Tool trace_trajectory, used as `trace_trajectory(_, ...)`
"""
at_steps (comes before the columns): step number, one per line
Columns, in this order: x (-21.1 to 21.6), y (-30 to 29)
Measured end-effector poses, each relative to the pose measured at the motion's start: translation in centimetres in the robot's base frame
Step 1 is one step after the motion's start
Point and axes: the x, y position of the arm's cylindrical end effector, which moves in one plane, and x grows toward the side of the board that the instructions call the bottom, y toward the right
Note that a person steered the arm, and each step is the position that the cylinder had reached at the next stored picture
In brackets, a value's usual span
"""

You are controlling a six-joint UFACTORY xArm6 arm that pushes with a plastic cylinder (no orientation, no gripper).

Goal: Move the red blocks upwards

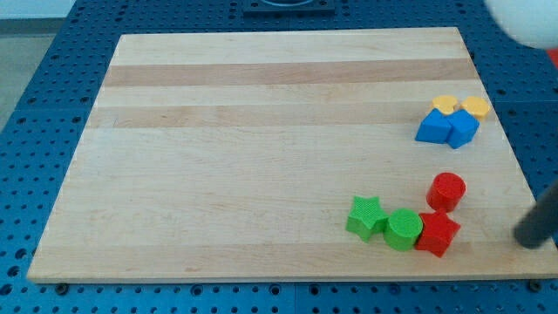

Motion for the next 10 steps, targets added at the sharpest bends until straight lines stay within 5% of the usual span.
trace_trajectory(10,2.5,-11.7)
